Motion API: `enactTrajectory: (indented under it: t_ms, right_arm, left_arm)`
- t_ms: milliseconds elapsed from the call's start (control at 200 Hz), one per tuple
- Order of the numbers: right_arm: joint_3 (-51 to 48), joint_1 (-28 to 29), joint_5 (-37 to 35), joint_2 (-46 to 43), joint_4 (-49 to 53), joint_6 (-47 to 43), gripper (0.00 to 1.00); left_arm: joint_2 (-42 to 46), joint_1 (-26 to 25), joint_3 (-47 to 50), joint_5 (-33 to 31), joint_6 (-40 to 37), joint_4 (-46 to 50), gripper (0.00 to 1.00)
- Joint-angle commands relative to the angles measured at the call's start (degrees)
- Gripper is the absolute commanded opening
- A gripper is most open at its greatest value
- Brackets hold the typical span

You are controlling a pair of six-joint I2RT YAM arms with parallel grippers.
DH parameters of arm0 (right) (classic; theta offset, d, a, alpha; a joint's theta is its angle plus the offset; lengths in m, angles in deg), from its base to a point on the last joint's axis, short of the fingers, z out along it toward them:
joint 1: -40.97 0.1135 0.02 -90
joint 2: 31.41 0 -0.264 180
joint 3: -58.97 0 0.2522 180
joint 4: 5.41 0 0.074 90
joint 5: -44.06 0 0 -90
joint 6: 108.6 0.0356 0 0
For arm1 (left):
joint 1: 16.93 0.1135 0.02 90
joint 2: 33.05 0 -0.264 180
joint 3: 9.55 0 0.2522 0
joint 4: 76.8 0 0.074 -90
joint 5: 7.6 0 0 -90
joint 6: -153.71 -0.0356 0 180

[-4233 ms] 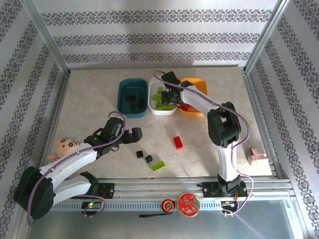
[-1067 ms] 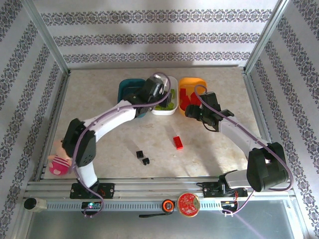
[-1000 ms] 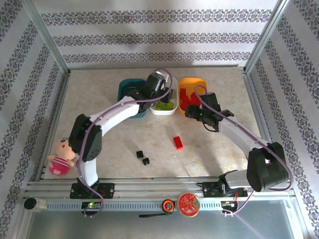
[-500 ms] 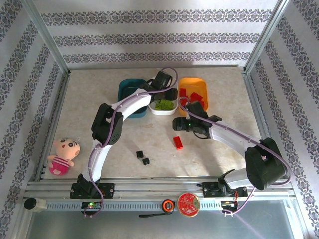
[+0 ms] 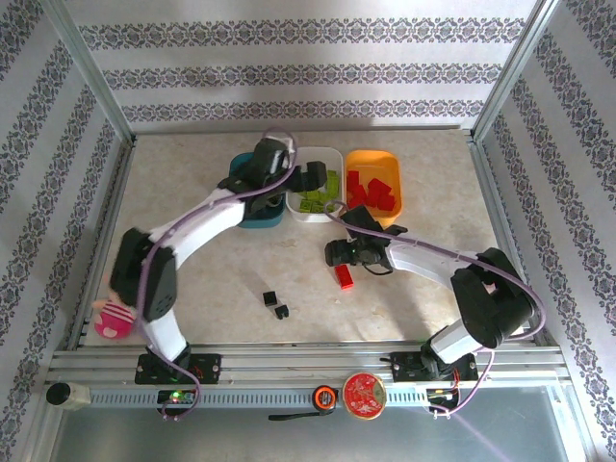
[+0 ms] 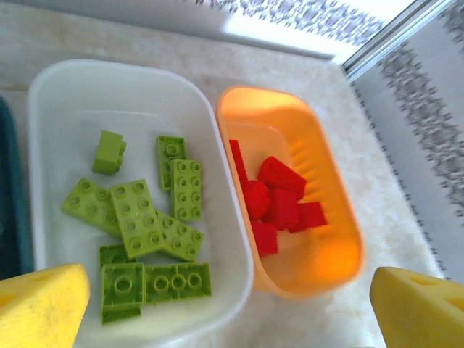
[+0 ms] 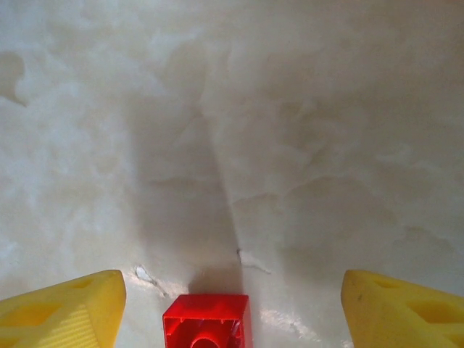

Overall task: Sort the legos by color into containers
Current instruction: Pick up the lego from the bottom-center of the table, then place the lego in the container.

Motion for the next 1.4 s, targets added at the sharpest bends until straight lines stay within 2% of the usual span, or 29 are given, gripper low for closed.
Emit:
enactTrajectory:
  t_ms: [0,195,340,475,660,850,959,1149,1314,1394]
  right_arm:
    - [0.80,2.12,-2.44,1.39,3.36,-0.12,0.76]
    - [0.02,4.37,-2.95,2.95,6.17,0.00,0.65]
    - [0.17,5.72,-2.05,4.10,6.35,0.31,0.48]
    - [0.70,5.71,-2.47,2.32,6.20,0.49,0.33]
    - [4.99,1.23,-3.25,-3.67,7.53,-1.92,0.26]
    - [14.07,-7.63,-5.35,-3.76,5.75,-4.76,0.26]
    - [20.51,-12.32,-7.21,1.52,4.09,-4.45,0.26]
    - [30.73,-16.18,-12.92,11.80,4.59,-4.86,0.28]
    - [35.85,-17.86,-15.17,17.99,6.03,-4.68,0.35]
    - [37.57,-18.20,-15.69,19.76,6.85,-4.36,0.45]
  left_arm:
    - [9.39,0.14,11.78,-3.09,5.01,-7.99,1.00]
    - [24.53,0.15,28.29,-7.55,6.29,-4.91,1.00]
    - [31.60,0.10,35.33,-8.62,7.16,-1.60,1.00]
    - [35.71,0.15,40.68,-9.40,6.94,-0.88,1.00]
    - [37.21,0.14,44.53,-9.53,6.57,0.96,1.00]
    - [36.81,0.12,47.64,-8.95,8.17,-0.63,1.00]
    - [36.72,0.12,48.44,-8.78,8.92,-0.87,1.00]
    - [38.10,0.10,49.32,-8.46,9.54,0.03,1.00]
    - [40.20,0.14,49.92,-8.84,9.67,2.09,1.00]
    - [41.11,0.15,50.43,-9.22,10.01,2.51,1.00]
